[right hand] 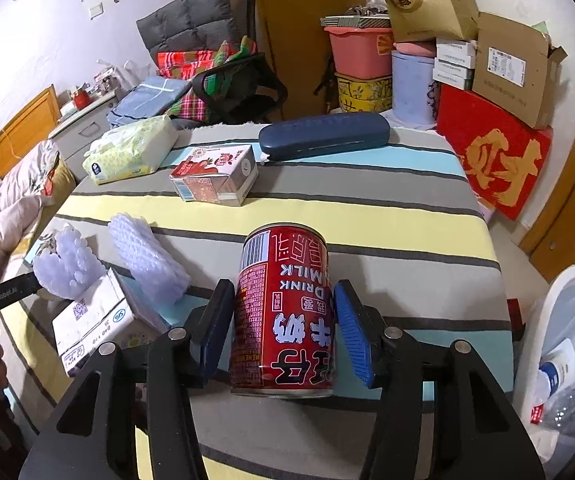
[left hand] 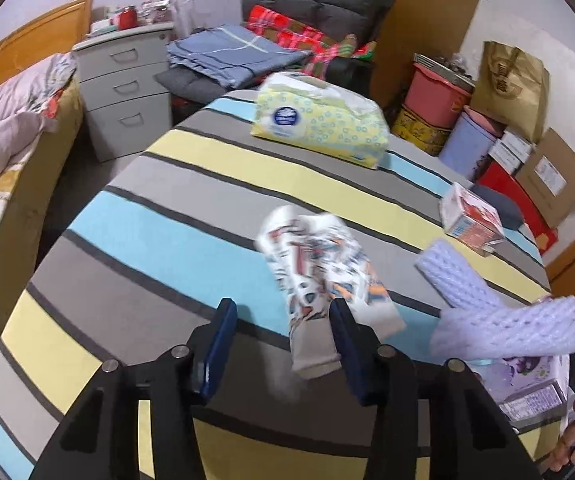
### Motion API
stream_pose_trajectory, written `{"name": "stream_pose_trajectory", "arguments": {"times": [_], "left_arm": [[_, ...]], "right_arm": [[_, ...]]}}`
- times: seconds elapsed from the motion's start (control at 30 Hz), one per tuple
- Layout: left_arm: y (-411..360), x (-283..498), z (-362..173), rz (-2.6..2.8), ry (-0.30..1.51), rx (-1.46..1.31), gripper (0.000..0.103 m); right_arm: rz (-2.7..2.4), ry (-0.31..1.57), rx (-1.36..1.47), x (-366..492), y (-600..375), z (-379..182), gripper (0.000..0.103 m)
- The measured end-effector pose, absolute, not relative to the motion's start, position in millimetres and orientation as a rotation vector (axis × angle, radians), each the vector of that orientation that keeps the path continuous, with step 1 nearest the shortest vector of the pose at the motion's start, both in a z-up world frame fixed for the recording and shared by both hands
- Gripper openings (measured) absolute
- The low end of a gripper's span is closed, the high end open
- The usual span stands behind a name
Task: Collect trash
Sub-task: 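Grasp the doodle-patterned paper cup with the left tool while the right tool grasps the red milk can, then carry the paper cup and red can with both tools over the white bin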
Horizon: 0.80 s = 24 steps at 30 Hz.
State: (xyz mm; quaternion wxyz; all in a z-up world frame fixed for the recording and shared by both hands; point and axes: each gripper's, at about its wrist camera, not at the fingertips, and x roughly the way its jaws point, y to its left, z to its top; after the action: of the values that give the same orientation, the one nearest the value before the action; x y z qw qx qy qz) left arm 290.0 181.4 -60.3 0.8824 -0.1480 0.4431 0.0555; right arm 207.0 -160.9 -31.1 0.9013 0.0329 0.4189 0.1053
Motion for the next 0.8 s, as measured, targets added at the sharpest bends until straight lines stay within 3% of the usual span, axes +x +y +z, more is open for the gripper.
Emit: {"name": "stream_pose_trajectory", "arguments": {"times": [0.5,0.57,0.6,0.63,0.8], "left_arm": [[176,301,-63,0.134,0.901,-0.331,0.048],[172,302,-62,0.120,0.901,-0.311,0.040],[171,302,-62,0.110,0.902,-0.312,0.029],[169,303,-62,0.094,0.904,-0.317,0.025],[159,300,-56,0.067,0.887,-0.280,0.022]], "right_arm": [[0.213,0.842,0.077,204,-156,-33,0.053],[0.212,0.840,0.079,203,-156,-33,0.053],[0.211,0.838,0.081,203,-157,-34,0.053],[0.210,0.838,0.082,203,-157,-34,0.053],[0.209,0.835,0.098,201,-159,-34,0.053]]}}
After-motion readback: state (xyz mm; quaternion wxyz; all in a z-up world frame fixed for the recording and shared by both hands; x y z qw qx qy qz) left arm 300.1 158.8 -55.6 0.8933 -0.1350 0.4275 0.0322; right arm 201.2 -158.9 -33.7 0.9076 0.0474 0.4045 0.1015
